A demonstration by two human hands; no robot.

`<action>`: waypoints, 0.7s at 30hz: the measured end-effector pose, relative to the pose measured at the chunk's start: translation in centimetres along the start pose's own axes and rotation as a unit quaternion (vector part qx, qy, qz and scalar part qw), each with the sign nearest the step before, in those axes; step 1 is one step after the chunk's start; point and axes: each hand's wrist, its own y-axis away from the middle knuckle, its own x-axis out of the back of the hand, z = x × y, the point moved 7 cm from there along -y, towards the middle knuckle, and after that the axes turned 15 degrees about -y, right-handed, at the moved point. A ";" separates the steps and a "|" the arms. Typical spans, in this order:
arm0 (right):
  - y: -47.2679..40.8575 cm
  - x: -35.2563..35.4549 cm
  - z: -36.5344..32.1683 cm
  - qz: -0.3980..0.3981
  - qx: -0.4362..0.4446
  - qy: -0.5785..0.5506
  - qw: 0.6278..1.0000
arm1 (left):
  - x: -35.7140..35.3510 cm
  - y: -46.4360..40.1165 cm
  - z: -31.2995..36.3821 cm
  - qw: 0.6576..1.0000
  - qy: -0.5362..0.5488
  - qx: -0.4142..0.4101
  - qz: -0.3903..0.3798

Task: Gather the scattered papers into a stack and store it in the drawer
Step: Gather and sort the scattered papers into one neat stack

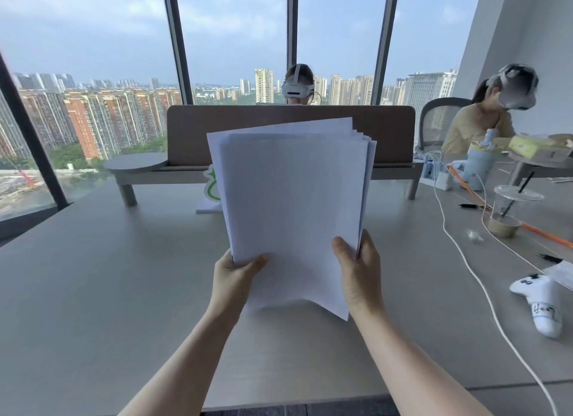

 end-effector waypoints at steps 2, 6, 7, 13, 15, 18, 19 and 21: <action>0.2 0.0 0.6 -0.011 -0.019 0.003 1.000 | -0.1 0.1 -0.4 1.000 0.001 0.011 -0.021; 0.9 0.6 1.8 -0.008 -0.037 0.009 0.999 | -0.4 0.4 -1.8 0.999 -0.011 0.027 -0.040; 0.9 0.7 1.8 -0.005 -0.040 0.008 0.999 | -0.3 0.4 -1.8 0.999 -0.015 0.027 -0.030; 0.9 0.7 1.8 -0.019 -0.069 0.014 0.997 | 0.6 -0.2 -0.7 1.000 -0.022 0.008 0.019; 0.7 0.6 1.9 -0.029 -0.078 0.018 0.996 | 1.4 -0.7 0.4 0.998 -0.045 -0.014 0.035; 0.3 0.6 2.2 -0.036 -0.097 0.048 0.993 | 2.7 -1.8 3.3 0.992 -0.111 -0.049 0.044; 0.1 0.7 2.3 -0.029 -0.101 0.057 0.993 | 3.1 -2.2 4.4 0.988 -0.139 -0.059 0.040; -0.4 1.3 2.2 0.005 -0.109 0.058 0.992 | 4.1 -2.9 6.7 0.974 -0.207 -0.078 0.048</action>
